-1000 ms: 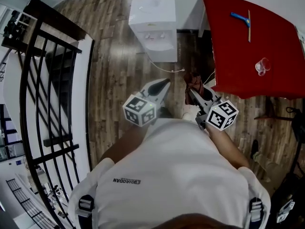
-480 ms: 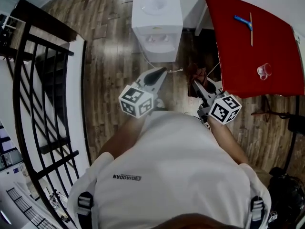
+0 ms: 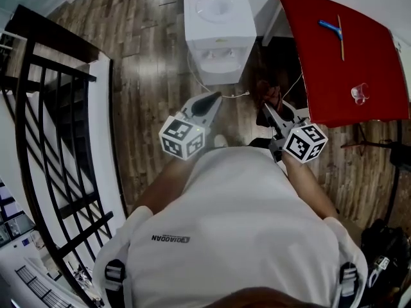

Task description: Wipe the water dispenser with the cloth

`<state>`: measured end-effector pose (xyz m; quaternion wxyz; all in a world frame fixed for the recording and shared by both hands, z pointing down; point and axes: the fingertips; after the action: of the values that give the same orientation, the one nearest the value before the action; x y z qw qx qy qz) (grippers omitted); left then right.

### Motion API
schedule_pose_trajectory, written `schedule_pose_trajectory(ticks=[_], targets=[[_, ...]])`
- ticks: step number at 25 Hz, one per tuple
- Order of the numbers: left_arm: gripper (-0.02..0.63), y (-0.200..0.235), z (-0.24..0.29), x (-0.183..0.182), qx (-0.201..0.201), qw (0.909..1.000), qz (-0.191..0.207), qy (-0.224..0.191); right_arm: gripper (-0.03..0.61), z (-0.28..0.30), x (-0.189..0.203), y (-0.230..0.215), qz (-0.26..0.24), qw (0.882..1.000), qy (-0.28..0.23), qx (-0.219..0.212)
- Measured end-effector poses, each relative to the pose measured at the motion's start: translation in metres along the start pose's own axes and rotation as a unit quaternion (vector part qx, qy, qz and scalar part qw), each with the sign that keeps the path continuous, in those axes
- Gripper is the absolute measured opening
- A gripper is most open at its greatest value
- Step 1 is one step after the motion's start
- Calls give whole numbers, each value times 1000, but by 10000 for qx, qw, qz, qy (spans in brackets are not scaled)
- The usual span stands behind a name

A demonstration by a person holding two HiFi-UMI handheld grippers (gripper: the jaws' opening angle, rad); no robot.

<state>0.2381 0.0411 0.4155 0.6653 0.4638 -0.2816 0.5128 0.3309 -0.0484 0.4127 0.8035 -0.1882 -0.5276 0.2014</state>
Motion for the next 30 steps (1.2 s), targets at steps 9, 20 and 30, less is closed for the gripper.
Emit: schedule_pose_trajectory(ticks=[9,20,30], targets=[[-3,19,-5,-5,-62,10000,14,-17,86,28,-15,6,36,9998,62,-174],[-3,57,26,-30,-519,9983,193,189,86,79,-62,-39,126,9988,89,-474],[-3,87,119,-97,-579,9972,434,208,86,111,-138,-134,331,9983,-167,-449]])
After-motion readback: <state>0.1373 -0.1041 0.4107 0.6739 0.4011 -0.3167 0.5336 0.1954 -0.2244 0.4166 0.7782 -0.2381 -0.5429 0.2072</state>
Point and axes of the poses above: the fingertips, and each gripper's own axes: z forward along the fingers, y to its left, x out of its underside, and after that the axes turned 10 degrees about y, right-handed
